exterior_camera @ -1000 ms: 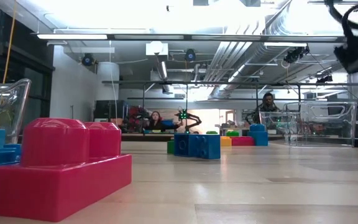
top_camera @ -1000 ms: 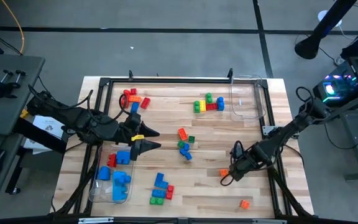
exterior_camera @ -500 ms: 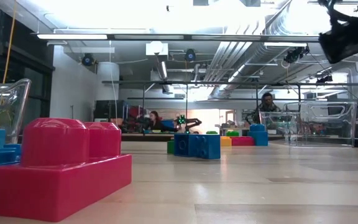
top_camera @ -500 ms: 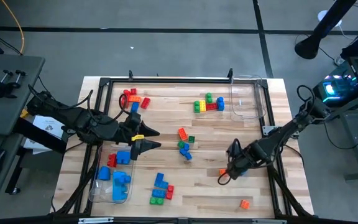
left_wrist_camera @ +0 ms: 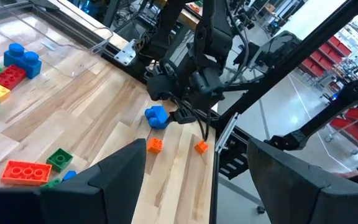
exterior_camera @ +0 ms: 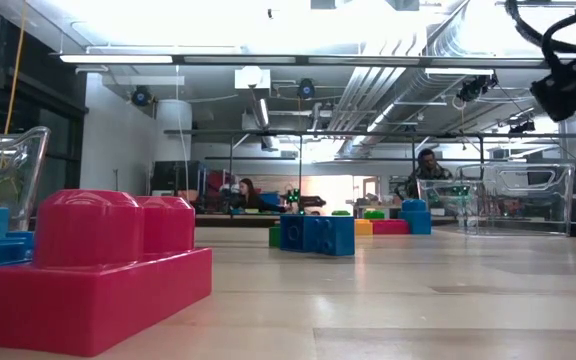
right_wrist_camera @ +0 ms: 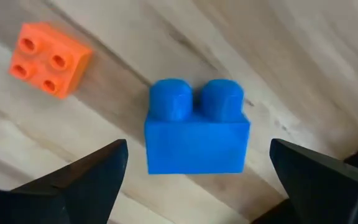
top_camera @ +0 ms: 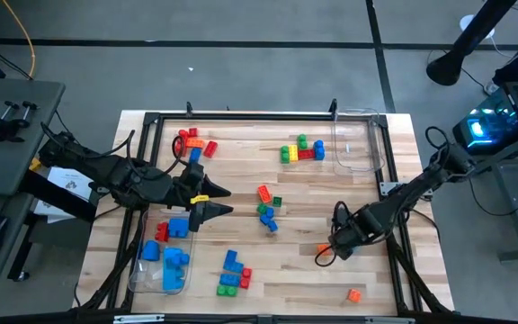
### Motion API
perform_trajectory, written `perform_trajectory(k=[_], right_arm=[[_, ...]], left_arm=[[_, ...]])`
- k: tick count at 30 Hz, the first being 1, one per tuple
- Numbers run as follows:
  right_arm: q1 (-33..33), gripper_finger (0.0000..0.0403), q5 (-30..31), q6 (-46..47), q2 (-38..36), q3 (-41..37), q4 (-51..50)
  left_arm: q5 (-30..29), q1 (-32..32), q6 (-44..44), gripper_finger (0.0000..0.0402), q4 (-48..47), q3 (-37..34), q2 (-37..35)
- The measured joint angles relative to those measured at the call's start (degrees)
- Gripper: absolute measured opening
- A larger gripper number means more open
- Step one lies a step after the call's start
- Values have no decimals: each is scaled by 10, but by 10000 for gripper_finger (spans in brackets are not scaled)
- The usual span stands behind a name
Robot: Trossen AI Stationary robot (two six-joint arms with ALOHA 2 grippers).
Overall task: Sort blocks by size
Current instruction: Put the large blue game piece into the bottom transparent bin
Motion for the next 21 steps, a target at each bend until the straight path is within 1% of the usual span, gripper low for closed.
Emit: perform_trajectory(k=[2, 6, 8, 12, 21], right_arm=[[16, 390, 5, 10, 0, 0, 9], [43, 390, 50, 37, 0, -1, 24], [47, 390, 56, 54, 0, -7, 26], [52, 390, 57, 83, 0, -32, 37], [51, 390, 47, 101, 0, -89, 120]], left_arm=[[0, 0, 0, 266, 0, 0, 0], [0, 0, 0, 266, 0, 0, 0], [0, 0, 0, 266, 0, 0, 0], [0, 0, -2, 266, 0, 0, 0], [0, 0, -6, 266, 0, 0, 0]])
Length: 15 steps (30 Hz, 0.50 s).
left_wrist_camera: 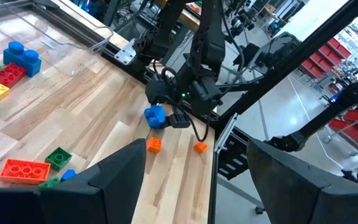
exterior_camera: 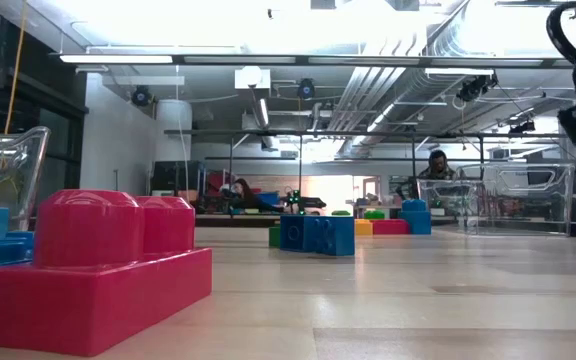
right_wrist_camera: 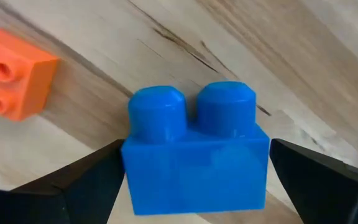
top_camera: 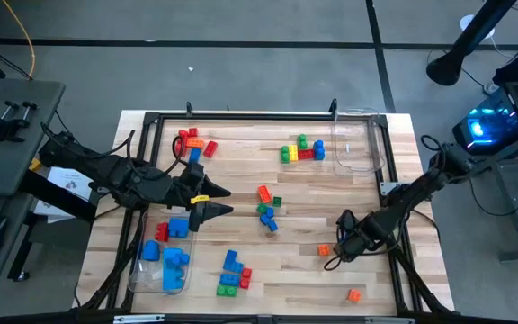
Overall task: Sort blocks by size
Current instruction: Put the large blue game piece into the bottom transparent bin
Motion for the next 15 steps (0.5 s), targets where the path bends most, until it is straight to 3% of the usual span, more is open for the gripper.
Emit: perform_trajectory(k=[6, 11, 15], right_arm=[[0, 373, -14, 0, 0, -23, 26], [1, 282, -18, -8, 0, -8, 11], [4, 285, -13, -47, -1, 47, -65]], left_arm=[[0, 0, 0, 266, 0, 0, 0], [-2, 0, 3, 266, 5, 0, 0], [-2, 0, 8, 266, 9, 0, 0]])
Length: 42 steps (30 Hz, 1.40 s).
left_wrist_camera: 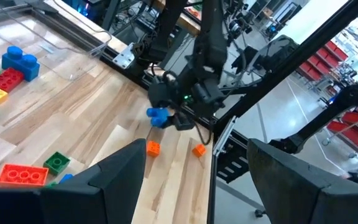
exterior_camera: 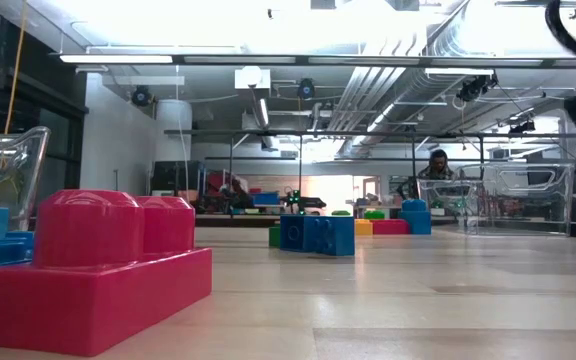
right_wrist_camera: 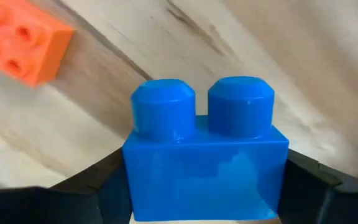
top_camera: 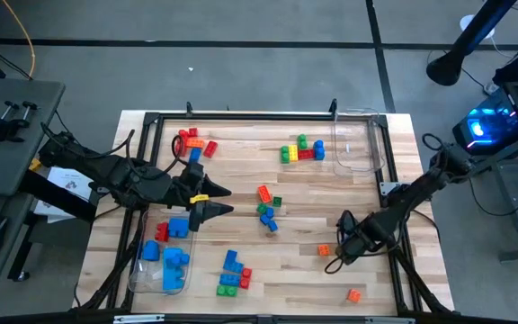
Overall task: Sort blocks by size
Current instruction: Put the large blue game piece into the bottom transparent bin
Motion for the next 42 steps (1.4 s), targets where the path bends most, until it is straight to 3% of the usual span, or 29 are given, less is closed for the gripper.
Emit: perform_trajectory(k=[3, 5, 8, 10, 17, 22, 29, 35, 39, 42], right_arm=[[-3, 285, 51, -27, -1, 75, -66], [-9, 285, 124, -39, -1, 124, -74], [-31, 285, 235, -80, 1, 178, 1], [-56, 285, 269, -133, 14, 193, 86], [-138, 285, 199, -319, 168, 231, 421], [-176, 285, 139, -409, 327, 346, 557], [-219, 285, 82, -509, 517, 614, 575], [-251, 285, 72, -529, 638, 815, 575], [-261, 285, 66, -524, 696, 900, 570], [-263, 285, 62, -516, 702, 885, 623]], left_arm=[[0, 0, 18, 266, 0, 0, 0], [0, 0, 28, 266, 0, 0, 0], [6, 0, 34, 266, 3, 0, 0], [16, -2, 37, 266, 5, 0, 0], [51, -37, 59, 266, 4, 0, 0], [39, -57, 59, 266, 10, 0, -4], [28, -60, 82, 266, 79, 0, -5], [28, -60, 108, 266, 129, 0, -7], [28, -60, 109, 266, 132, 0, -8], [28, -60, 109, 266, 131, 0, -8]])
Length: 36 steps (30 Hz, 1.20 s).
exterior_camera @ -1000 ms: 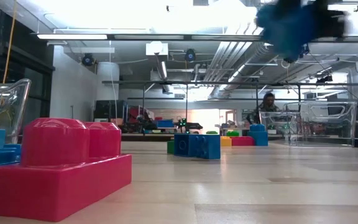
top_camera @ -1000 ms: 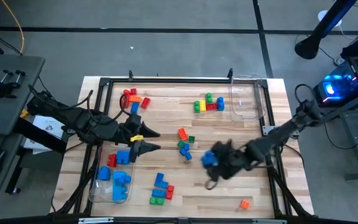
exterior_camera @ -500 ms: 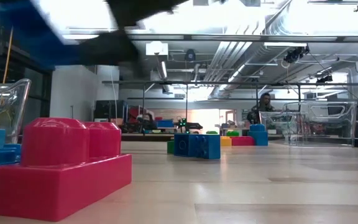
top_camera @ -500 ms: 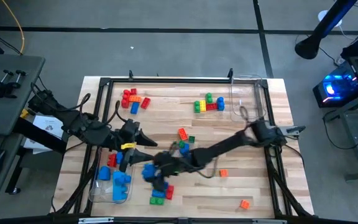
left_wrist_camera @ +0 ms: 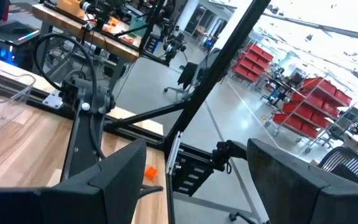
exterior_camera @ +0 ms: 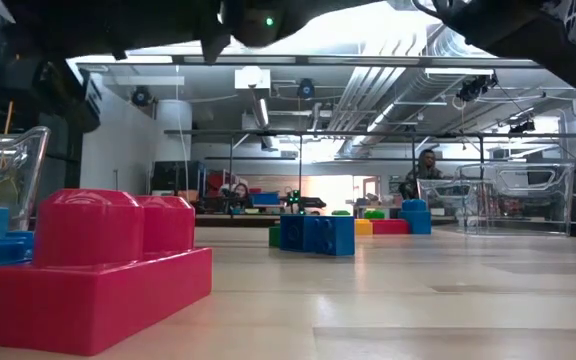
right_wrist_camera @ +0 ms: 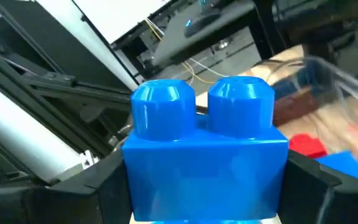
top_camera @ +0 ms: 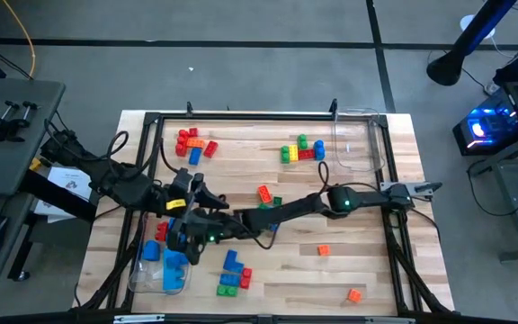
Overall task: Sort blocks by size
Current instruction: Put the large blue game piece into the bottom transparent bin
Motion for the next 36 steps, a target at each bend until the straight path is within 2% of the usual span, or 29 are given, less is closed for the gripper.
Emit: perform_trajectory(k=[1, 4, 5, 6, 12, 15, 18, 24, 28, 32, 36], right_arm=[[-1, 294, 0, 11, 0, -4, 0], [-6, 367, -21, 44, 0, -5, -24], [-9, 379, -33, 52, 0, -5, -29], [-12, 378, -44, 60, -1, -5, -34], [-33, 310, -86, 44, -16, -5, -89], [-46, 300, -93, -3, -47, -6, -195], [-63, 299, -70, -74, -91, -6, -318], [-85, 299, 25, -202, -185, -6, -568], [-101, 300, 73, -228, -227, -10, -757], [-113, 300, 75, -234, -274, -83, -859], [-114, 300, 69, -194, -387, -270, -853]], left_arm=[[0, 0, 0, 266, -1, 0, 0], [0, 0, 1, 266, -3, 0, 0], [0, 0, 7, 266, -3, 0, 0], [0, 0, 11, 266, -3, 0, 0], [1, 0, 15, 266, -4, 0, -2], [14, 0, 15, 266, -3, 0, -5], [19, 0, 21, 266, -3, 0, -12], [19, 3, 31, 266, -2, 0, -25], [18, 3, 52, 266, -5, 0, -27], [14, 4, 60, 266, -5, 0, -27], [5, 5, 60, 266, -16, 0, -26]])
